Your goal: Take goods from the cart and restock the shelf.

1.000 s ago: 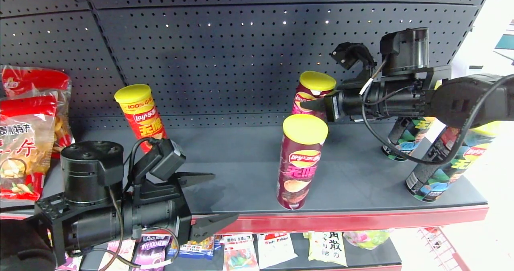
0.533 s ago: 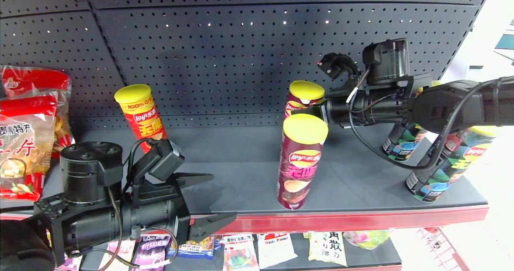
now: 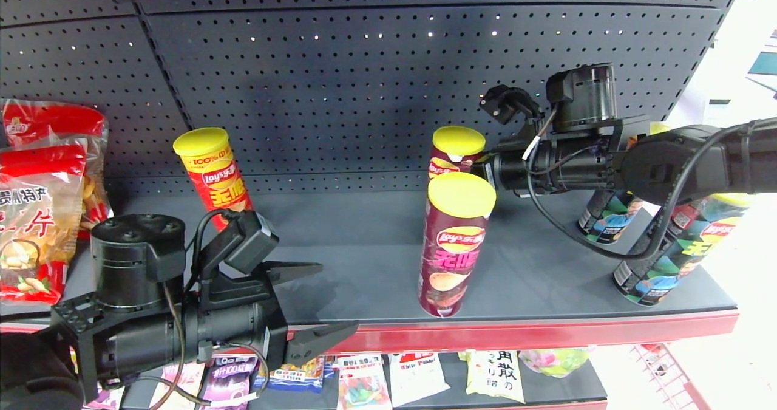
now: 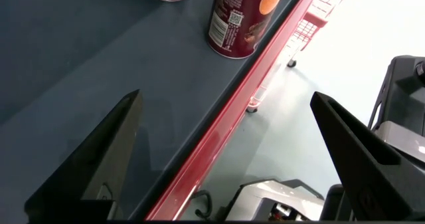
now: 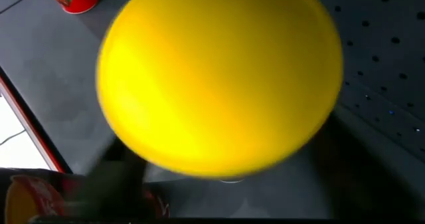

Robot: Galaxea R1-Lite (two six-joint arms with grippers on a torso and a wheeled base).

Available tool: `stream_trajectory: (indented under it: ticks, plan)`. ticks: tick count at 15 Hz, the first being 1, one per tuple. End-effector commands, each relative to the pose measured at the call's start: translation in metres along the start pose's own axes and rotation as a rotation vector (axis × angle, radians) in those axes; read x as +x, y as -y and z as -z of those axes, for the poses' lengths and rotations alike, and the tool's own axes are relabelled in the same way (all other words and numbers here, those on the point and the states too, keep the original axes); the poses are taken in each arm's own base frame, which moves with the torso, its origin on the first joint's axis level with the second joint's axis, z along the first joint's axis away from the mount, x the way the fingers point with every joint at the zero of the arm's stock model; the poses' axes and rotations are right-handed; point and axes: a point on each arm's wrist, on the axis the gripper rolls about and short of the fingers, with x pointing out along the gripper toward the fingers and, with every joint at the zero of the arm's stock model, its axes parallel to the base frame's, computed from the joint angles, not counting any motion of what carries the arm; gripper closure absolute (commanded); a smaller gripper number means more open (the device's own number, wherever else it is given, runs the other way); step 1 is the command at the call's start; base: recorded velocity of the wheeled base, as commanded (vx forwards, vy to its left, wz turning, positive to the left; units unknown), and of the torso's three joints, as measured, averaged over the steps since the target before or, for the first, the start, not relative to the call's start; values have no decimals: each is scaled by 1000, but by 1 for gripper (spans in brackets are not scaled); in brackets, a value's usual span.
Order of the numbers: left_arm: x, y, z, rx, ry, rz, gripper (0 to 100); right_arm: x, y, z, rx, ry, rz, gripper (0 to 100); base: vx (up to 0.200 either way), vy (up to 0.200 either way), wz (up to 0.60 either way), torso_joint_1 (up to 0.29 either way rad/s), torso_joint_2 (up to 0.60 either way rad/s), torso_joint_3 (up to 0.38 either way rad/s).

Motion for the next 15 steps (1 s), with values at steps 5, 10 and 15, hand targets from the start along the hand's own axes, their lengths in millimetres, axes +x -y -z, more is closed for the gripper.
stream_trajectory:
  ticks: [5, 10, 15]
  plan:
    - [0, 0, 3, -5, -11, 1, 0, -30, -9, -5, 0, 23, 9, 0, 0, 0, 0, 0, 0, 0]
    - [3, -1, 6, -12, -27, 3, 0, -72, -6, -10, 2, 62, 78, 0, 0, 0, 0, 0, 0, 0]
    - [5, -2, 8, -15, -35, -12, 0, -107, -13, -6, 20, 86, 113, 0, 0, 0, 0, 0, 0, 0]
